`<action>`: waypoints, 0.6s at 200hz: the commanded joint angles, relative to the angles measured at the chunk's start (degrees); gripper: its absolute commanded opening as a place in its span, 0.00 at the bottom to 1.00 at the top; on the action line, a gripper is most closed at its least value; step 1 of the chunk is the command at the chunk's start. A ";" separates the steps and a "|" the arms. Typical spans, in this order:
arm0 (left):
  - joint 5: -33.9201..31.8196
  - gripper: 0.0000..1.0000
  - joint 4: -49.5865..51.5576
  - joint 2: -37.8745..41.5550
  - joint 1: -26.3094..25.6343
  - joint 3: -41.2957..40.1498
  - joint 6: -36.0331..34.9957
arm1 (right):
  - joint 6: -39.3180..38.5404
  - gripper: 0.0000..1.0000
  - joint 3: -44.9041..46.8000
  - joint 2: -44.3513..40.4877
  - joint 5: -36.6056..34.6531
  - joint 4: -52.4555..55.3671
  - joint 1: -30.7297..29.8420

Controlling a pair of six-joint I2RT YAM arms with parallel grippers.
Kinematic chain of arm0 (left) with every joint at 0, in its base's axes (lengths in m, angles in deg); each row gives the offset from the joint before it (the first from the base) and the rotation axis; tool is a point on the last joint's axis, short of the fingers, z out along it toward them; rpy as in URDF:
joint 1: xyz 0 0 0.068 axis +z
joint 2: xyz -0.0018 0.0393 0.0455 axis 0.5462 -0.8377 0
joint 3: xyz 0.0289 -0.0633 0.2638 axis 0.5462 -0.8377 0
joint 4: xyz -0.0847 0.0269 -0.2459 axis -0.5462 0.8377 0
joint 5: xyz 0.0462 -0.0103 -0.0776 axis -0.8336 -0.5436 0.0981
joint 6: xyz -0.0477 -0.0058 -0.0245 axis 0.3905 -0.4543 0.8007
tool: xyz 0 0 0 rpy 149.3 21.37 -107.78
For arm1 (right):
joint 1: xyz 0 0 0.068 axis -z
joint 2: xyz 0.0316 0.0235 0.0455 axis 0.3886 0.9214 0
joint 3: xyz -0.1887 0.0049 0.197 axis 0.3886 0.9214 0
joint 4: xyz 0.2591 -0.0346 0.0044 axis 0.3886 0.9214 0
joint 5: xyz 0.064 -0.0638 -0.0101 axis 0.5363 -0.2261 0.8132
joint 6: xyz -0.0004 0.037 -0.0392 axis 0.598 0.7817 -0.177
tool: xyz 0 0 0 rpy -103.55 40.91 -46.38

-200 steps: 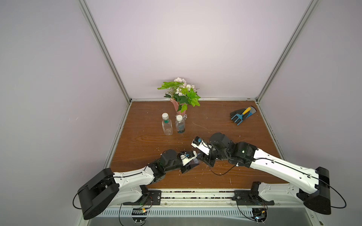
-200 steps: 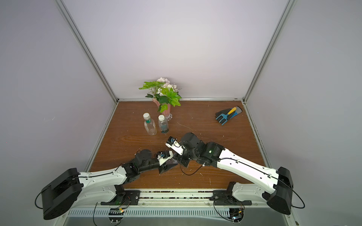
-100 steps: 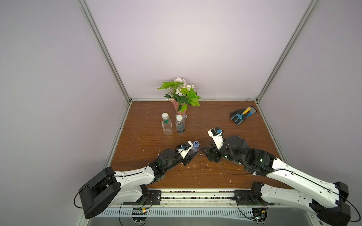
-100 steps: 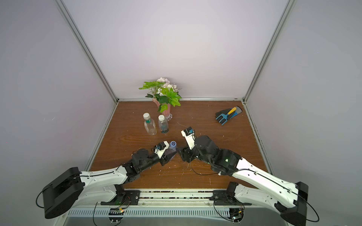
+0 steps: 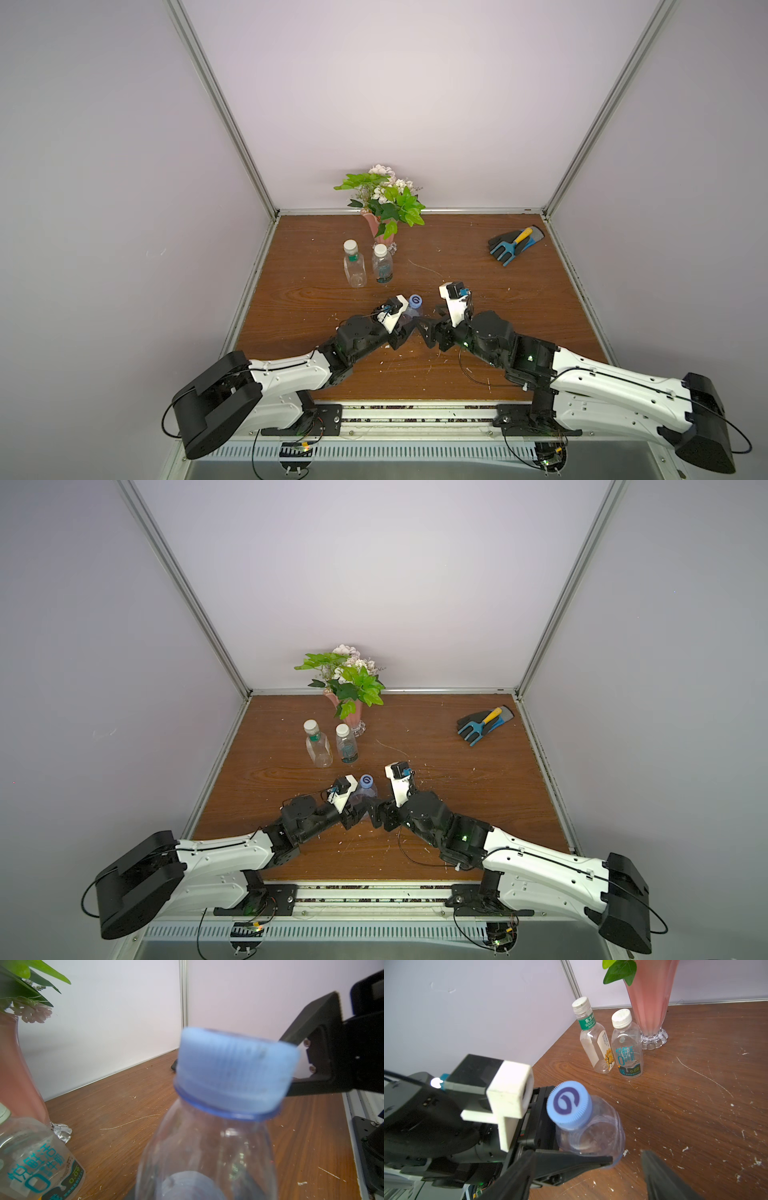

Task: Screw on the bottle caps
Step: Screw the bottle cap onto the plastic bottle.

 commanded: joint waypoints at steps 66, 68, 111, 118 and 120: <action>1.22 0.57 -1.82 0.06 0.31 1.73 0.69 | -4.23 0.76 -4.23 5.54 -6.09 -10.61 -0.80; 1.30 0.57 -1.79 0.05 0.29 1.74 0.66 | -4.37 0.75 -4.30 5.70 -5.95 -10.72 -0.81; 2.73 0.58 -1.78 -0.13 0.31 2.07 0.56 | -5.73 0.60 -6.32 9.21 -5.38 -10.91 -0.83; 3.00 0.58 -1.77 -0.16 0.36 2.03 0.50 | -5.87 0.56 -6.28 9.50 -5.22 -11.48 -0.82; 3.17 0.58 -1.82 -0.21 0.32 2.03 0.50 | -5.90 0.55 -6.26 9.63 -5.22 -11.62 -0.79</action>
